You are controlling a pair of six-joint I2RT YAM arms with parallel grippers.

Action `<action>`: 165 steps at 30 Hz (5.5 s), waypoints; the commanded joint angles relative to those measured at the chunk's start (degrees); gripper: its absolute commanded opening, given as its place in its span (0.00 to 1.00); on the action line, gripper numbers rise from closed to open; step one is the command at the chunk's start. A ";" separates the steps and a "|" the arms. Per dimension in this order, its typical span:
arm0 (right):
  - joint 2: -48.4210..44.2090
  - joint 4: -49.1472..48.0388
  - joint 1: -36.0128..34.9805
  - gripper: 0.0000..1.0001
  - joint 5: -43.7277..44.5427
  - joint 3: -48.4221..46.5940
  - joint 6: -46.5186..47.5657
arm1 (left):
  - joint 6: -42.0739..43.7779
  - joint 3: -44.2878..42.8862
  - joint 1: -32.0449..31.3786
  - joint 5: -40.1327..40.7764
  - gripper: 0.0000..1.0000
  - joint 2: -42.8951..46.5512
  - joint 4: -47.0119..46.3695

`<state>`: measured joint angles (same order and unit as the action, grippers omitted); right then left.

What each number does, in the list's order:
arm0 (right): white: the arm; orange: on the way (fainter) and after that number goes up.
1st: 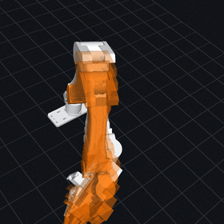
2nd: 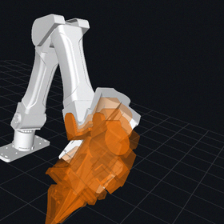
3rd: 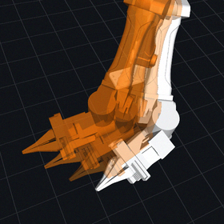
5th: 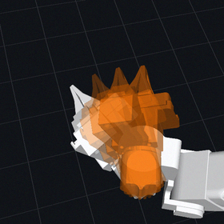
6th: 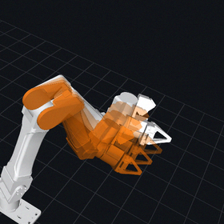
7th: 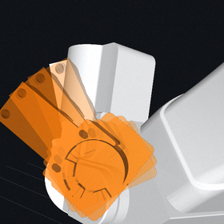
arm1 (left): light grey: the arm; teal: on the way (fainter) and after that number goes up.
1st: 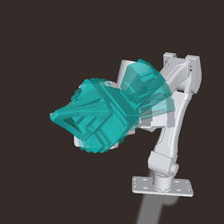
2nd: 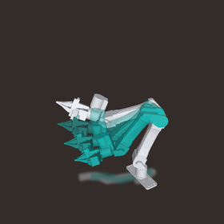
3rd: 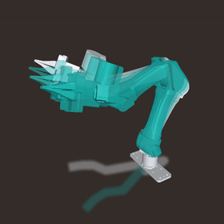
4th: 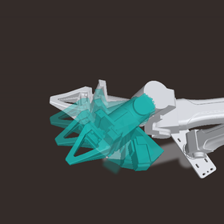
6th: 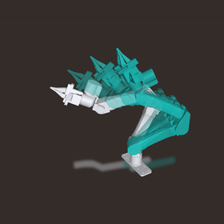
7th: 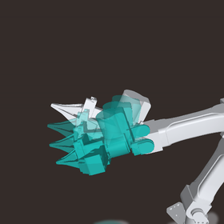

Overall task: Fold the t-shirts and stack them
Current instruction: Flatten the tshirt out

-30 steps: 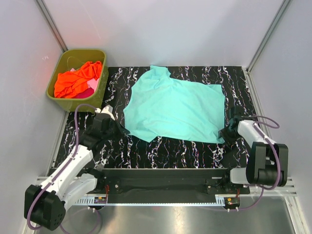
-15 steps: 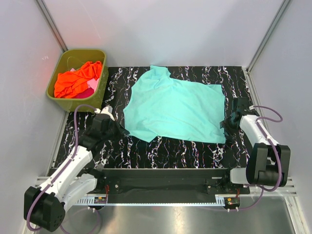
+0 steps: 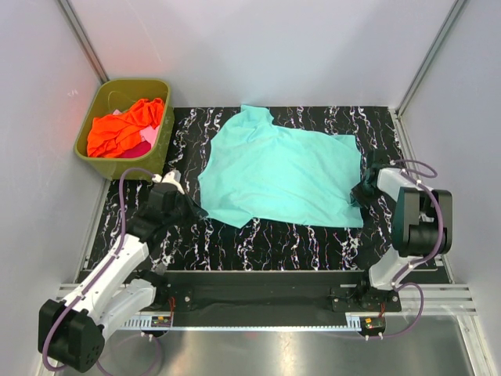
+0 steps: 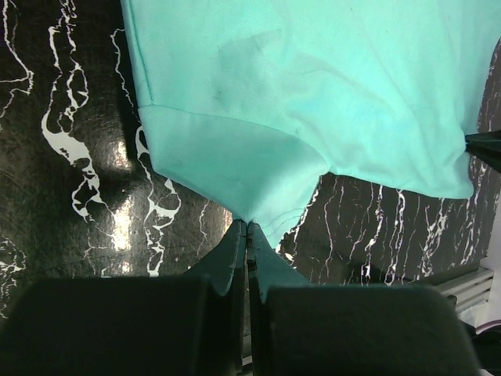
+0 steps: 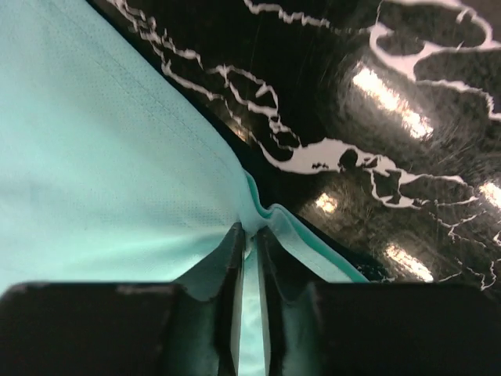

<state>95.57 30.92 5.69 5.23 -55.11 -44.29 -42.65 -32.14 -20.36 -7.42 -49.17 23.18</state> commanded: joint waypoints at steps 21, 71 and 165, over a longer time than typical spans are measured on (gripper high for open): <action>-15.75 13.11 0.19 0.50 0.66 -1.42 -3.94 | -1.38 2.43 -1.44 0.83 0.00 5.49 -0.94; -19.29 1.34 0.19 0.34 9.44 19.78 -16.62 | -1.56 1.64 -2.75 1.44 0.00 4.43 -2.44; -43.27 18.41 0.19 0.00 -10.51 -45.47 5.71 | 14.78 -68.16 -2.14 23.33 0.00 -6.29 7.14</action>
<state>48.38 57.69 5.69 -6.63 -110.76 -39.72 -34.00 -105.10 -22.81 9.87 -49.04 32.38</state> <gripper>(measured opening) 0.011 0.012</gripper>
